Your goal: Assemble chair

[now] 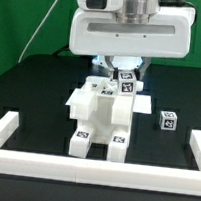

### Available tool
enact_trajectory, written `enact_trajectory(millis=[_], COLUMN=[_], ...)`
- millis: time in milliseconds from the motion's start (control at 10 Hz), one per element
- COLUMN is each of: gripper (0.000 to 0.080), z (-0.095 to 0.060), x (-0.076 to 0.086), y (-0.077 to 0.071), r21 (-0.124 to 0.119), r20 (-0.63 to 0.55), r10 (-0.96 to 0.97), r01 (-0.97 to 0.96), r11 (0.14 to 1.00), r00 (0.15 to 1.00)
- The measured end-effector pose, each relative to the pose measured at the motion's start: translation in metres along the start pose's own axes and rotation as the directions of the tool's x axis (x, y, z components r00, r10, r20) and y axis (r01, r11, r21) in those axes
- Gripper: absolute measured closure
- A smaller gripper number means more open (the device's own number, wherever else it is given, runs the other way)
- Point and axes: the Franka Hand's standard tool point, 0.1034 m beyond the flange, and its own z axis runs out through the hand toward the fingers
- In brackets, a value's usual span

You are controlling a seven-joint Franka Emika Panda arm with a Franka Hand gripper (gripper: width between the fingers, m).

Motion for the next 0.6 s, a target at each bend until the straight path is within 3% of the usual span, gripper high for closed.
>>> enact_trajectory(millis=[400, 600], gripper=[0.0509, 0.0509], z=[0.0001, 0.0], x=[0.0007, 0.0025], y=[-0.0014, -0.002], r21=[0.001, 0.017], r20=[-0.004, -0.011], r10=[0.304, 0.558], r01=[-0.304, -0.557], r11=[0.953, 0.83], r00=[0.953, 0.83])
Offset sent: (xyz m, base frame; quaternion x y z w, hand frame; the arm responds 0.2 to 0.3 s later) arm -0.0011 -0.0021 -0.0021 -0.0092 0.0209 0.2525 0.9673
